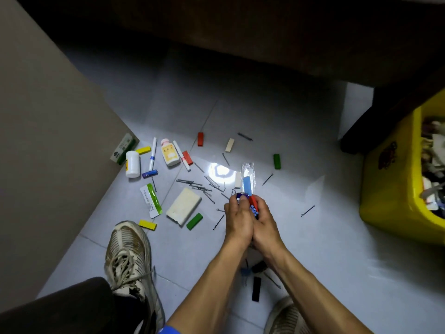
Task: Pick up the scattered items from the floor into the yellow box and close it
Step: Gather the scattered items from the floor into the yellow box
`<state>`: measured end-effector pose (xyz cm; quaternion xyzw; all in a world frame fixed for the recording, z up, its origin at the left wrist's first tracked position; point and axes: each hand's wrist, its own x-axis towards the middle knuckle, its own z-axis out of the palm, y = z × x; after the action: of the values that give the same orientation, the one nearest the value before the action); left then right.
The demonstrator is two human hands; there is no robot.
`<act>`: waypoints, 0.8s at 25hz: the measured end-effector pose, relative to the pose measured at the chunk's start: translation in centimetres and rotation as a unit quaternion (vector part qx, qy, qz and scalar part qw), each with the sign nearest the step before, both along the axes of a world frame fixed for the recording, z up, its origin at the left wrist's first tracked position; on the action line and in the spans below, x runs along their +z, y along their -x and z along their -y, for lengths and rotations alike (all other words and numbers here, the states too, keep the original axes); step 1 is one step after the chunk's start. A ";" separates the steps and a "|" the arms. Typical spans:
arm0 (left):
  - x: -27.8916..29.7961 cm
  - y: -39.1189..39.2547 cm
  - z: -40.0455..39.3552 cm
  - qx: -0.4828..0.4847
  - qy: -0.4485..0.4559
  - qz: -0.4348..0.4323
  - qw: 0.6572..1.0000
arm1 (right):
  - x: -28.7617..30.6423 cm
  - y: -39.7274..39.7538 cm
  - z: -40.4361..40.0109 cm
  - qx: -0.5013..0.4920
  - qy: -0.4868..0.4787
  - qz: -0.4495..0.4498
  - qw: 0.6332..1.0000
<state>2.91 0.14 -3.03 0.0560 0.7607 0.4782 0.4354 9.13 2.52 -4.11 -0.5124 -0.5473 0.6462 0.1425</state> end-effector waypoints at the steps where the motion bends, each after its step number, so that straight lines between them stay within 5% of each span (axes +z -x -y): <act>1: 1.7 -0.3 -0.8 -0.014 -0.009 -0.019 1.000 | 1.7 -0.4 -0.6 -0.012 -0.005 -0.014 1.000; 13: 17.5 -17.1 -15.0 -0.185 -0.190 -0.035 0.964 | 16.5 -17.2 -12.6 -0.226 -0.164 -0.104 0.955; 17: 17.7 -23.7 -21.9 -0.276 -0.220 0.010 0.935 | 16.9 -24.6 -18.6 -0.279 -0.229 -0.041 0.932; 20: 15.1 -24.1 -23.9 -0.352 -0.210 -0.036 0.911 | 14.7 -27.6 -21.2 -0.229 -0.211 0.113 0.943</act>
<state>27.00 24.08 12.11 0.4276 0.5887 0.4402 0.5260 36.78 23.70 10.61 -0.6519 -0.5514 0.4035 0.3289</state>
